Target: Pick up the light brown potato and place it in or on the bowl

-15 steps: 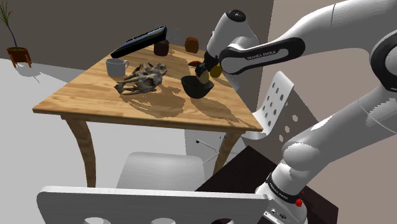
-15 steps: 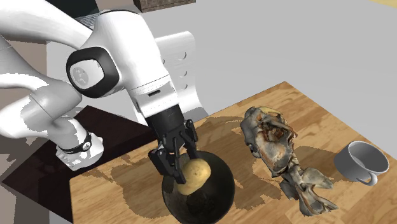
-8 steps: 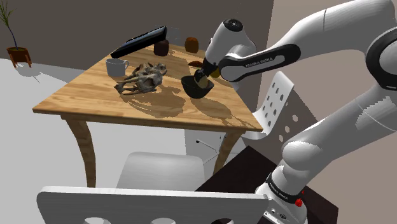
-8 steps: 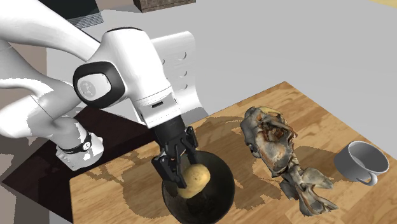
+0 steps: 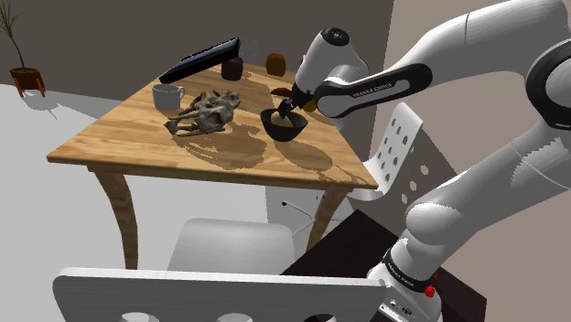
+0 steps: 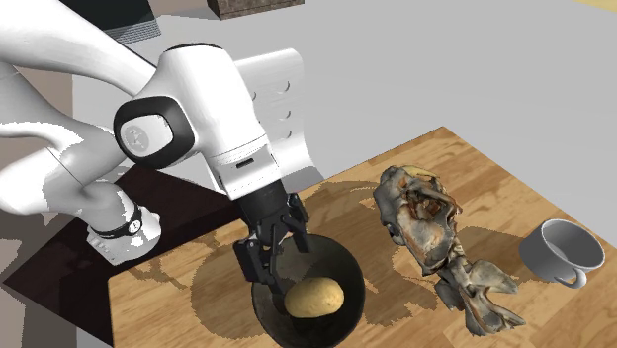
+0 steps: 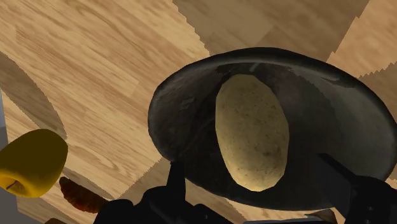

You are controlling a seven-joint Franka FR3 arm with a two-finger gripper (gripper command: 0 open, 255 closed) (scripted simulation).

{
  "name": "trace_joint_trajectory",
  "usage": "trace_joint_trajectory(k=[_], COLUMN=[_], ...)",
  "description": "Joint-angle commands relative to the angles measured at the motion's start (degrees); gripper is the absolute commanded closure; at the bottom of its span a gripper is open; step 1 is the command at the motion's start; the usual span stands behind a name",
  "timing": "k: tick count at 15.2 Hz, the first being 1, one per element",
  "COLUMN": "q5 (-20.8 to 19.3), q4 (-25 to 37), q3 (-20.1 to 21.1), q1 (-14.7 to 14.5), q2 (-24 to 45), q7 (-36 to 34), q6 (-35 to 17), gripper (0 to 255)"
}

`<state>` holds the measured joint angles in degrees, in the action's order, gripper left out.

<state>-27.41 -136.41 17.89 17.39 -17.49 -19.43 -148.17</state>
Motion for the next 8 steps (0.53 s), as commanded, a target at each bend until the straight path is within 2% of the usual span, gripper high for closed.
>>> trace_joint_trajectory(k=[1,3,6,8], q5=[0.00,0.00,4.07,4.92], q4=[0.00,0.00,-0.16,-0.06], q3=[0.00,0.00,-0.72,-0.90], q1=[0.00,0.00,-2.59,-3.27], q2=[0.00,0.00,-5.22,-6.49], q7=[0.00,0.00,2.81,3.38], q6=[0.00,0.00,4.88,6.25], gripper=[0,0,0,0])
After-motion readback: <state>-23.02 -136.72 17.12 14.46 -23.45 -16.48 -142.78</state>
